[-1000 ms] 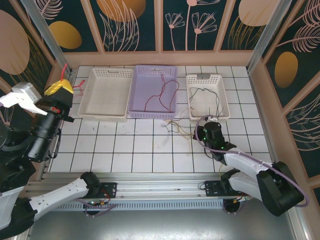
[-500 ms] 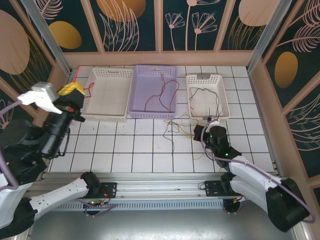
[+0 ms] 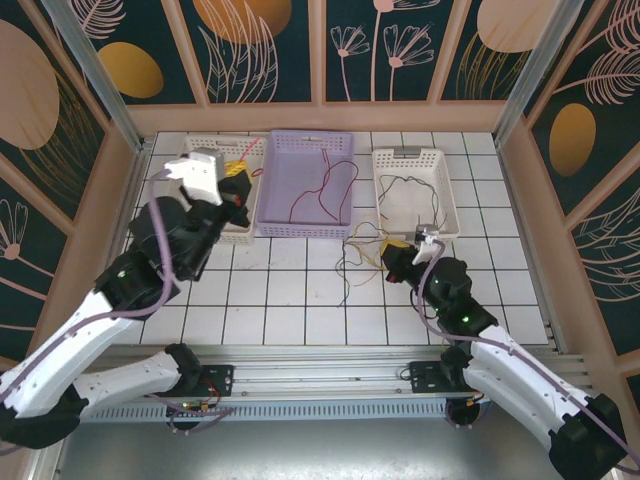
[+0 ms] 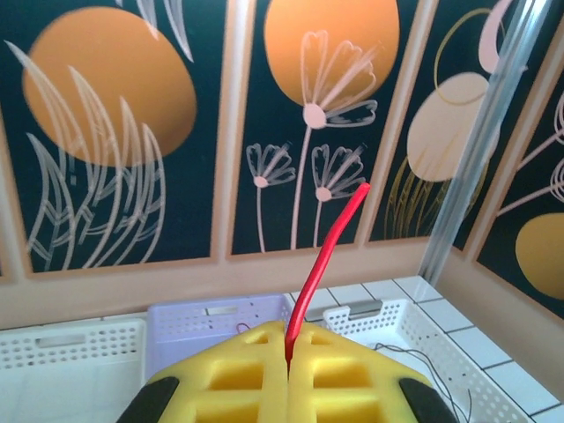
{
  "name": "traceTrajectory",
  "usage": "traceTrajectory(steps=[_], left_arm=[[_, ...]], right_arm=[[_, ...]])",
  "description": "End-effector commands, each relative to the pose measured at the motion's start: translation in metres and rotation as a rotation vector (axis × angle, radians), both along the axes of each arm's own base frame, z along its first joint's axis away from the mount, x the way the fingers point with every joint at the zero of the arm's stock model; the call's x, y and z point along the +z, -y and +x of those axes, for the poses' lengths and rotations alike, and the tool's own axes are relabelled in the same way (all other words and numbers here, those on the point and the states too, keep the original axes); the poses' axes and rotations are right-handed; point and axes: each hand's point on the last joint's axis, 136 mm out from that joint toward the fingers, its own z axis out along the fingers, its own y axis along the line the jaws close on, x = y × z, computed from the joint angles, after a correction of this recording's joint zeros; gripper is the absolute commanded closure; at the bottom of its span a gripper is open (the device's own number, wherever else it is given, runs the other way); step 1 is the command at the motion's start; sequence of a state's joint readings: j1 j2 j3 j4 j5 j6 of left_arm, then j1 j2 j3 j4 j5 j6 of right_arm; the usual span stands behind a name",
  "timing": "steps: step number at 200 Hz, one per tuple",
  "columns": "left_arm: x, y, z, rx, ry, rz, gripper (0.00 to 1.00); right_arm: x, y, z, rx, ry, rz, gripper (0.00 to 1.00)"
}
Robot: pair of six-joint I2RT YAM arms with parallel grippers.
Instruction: Untangle the cables
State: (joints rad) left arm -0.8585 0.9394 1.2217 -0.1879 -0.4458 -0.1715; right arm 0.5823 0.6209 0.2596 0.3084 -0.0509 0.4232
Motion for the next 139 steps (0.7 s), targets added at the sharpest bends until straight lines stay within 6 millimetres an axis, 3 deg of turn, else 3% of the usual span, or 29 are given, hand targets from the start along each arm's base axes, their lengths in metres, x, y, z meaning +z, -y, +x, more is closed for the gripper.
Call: traceTrajectory(steps=[1,26,70,102,139], left_arm=[[0.01,0.022,0.012,-0.048,0.055,-0.029,1.0],[-0.008,0.037,0.038,-0.079,0.024,-0.032,1.0],[-0.059,0.055,0.089,-0.113,-0.053,-0.055,1.0],[-0.092,0.076,0.117,-0.144,-0.103,-0.057,1.0],[-0.115,0.089,0.139,-0.173,-0.138,-0.091,1.0]], right_arm=[[0.032,-0.004,-0.006,0.031,0.075,0.02,1.0],[0.049,-0.005,-0.011,0.047,0.101,0.034,1.0],[0.076,-0.007,-0.019,0.075,0.138,0.053,1.0],[0.089,-0.011,-0.026,0.106,0.158,0.066,1.0],[0.096,-0.016,-0.033,0.133,0.174,0.061,1.0]])
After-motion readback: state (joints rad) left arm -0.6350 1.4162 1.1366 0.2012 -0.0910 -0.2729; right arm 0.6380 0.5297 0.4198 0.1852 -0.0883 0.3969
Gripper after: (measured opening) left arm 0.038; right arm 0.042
